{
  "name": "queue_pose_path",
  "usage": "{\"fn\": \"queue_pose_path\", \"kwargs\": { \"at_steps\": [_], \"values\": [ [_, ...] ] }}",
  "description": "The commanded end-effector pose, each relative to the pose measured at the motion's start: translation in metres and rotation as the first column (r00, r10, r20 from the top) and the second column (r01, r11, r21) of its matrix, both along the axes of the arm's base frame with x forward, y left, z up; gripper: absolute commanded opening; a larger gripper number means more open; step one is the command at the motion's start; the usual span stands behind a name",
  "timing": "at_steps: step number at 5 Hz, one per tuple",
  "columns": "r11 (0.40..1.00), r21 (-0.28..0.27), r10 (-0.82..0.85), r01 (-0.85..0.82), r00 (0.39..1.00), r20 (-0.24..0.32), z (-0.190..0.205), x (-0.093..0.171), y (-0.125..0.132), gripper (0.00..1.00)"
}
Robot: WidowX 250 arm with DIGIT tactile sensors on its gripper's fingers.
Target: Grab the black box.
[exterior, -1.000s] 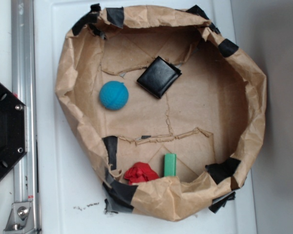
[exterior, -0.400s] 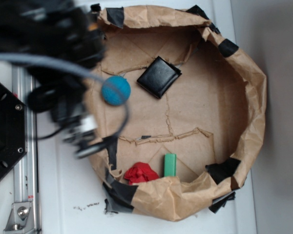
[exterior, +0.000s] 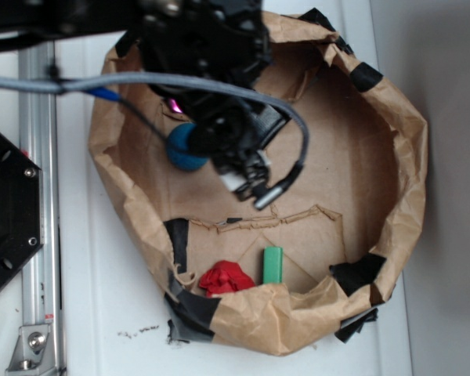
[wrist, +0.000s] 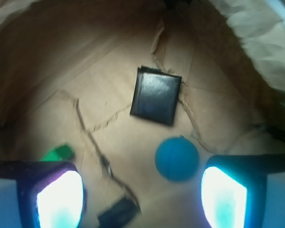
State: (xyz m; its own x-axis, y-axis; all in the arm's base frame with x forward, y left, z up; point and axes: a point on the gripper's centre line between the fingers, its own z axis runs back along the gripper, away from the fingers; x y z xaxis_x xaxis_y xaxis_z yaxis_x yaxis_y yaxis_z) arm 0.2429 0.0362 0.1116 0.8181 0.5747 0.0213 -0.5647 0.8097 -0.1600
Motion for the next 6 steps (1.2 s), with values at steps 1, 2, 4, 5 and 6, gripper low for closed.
{"fn": "queue_pose_path", "kwargs": {
  "at_steps": [1,2,4,5,6],
  "values": [
    [0.985,0.167,0.058,-0.043,0.995,-0.082,-0.062,0.018,0.011,1.00],
    [0.984,0.175,-0.007,0.025,0.995,-0.102,-0.093,0.021,0.016,1.00],
    [0.969,0.209,-0.101,0.130,0.984,-0.143,-0.102,0.030,0.017,1.00],
    [0.972,0.203,-0.086,0.114,0.986,-0.143,-0.102,0.027,0.024,1.00],
    [0.977,0.198,-0.054,0.081,0.989,-0.139,-0.099,0.024,0.034,1.00]
  ]
}}
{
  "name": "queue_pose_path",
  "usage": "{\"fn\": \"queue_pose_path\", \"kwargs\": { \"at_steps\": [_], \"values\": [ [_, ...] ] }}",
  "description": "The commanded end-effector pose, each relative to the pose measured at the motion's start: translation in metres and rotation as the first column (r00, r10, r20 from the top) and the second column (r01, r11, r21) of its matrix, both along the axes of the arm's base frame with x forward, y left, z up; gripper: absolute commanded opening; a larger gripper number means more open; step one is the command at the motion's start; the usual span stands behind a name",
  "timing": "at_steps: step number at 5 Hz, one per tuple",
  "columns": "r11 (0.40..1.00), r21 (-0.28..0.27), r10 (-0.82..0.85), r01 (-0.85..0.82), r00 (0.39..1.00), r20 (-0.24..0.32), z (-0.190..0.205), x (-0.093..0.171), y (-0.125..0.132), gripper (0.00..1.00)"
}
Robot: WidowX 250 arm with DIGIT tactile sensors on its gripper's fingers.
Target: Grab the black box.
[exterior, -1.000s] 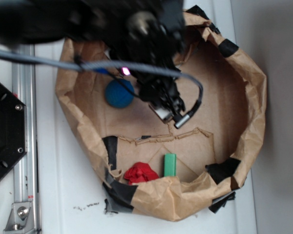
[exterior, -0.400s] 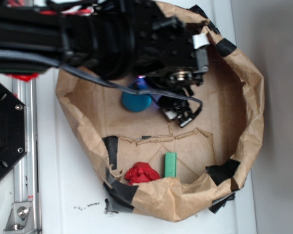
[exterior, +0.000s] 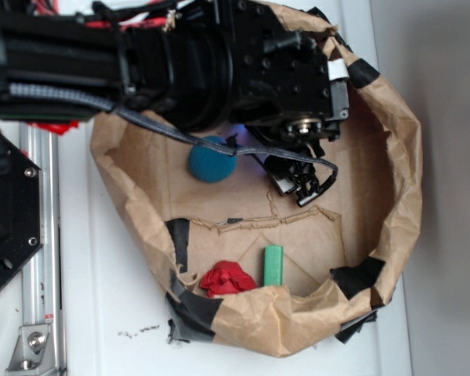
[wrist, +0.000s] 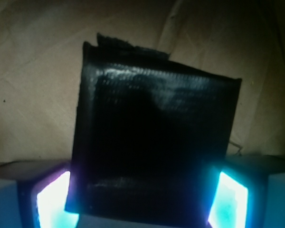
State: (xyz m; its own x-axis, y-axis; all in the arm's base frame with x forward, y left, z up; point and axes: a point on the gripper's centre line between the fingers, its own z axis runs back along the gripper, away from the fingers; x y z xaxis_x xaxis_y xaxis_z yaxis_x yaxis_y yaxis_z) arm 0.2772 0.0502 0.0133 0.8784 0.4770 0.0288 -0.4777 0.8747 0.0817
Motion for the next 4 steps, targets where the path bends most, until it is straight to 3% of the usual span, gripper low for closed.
{"fn": "queue_pose_path", "kwargs": {
  "at_steps": [1,2,3,4],
  "values": [
    [0.999,-0.024,0.041,-0.041,0.999,0.018,0.008,-0.012,0.030,0.00],
    [0.999,0.011,-0.035,0.035,0.997,0.067,0.038,-0.015,0.029,0.00],
    [0.968,0.089,-0.243,0.235,0.966,0.089,0.089,-0.020,0.011,0.00],
    [0.885,0.103,-0.464,0.453,0.876,0.134,0.139,-0.036,-0.014,0.00]
  ]
}}
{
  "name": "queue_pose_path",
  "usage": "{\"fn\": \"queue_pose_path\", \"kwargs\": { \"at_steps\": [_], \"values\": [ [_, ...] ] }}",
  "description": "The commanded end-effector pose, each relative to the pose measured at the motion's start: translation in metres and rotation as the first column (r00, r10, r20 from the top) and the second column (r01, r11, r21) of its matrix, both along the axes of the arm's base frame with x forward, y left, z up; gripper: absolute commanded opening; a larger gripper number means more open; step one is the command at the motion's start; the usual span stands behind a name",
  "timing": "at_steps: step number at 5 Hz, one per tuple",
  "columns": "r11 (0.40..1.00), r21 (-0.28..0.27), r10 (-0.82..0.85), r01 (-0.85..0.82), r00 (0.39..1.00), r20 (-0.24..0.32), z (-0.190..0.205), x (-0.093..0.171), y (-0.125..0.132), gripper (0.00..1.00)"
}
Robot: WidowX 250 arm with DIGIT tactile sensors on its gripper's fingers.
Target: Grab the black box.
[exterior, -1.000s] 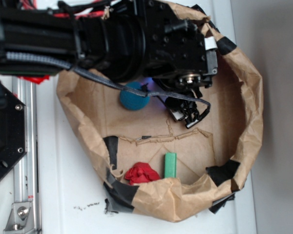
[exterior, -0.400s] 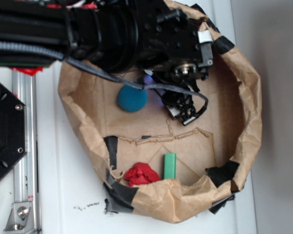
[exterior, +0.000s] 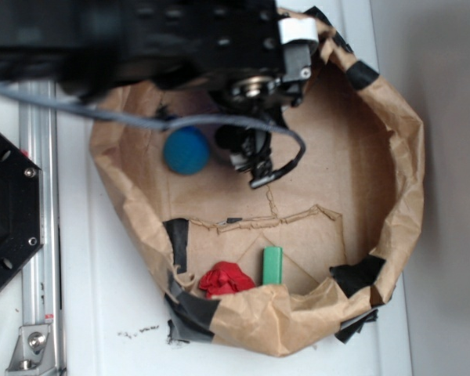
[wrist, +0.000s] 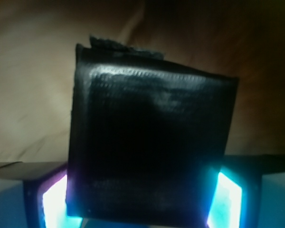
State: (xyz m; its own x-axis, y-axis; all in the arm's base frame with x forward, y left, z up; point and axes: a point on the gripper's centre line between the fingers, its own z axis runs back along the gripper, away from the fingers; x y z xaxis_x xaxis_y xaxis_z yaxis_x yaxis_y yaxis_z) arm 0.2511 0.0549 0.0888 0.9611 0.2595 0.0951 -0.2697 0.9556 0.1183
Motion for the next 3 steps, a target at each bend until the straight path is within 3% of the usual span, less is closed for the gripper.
{"fn": "queue_pose_path", "kwargs": {
  "at_steps": [1,3],
  "values": [
    [0.956,0.004,-0.292,0.293,0.952,0.092,0.093,-0.004,-0.020,0.00],
    [0.952,0.020,-0.303,0.304,0.952,-0.050,0.069,0.017,-0.019,0.00]
  ]
}}
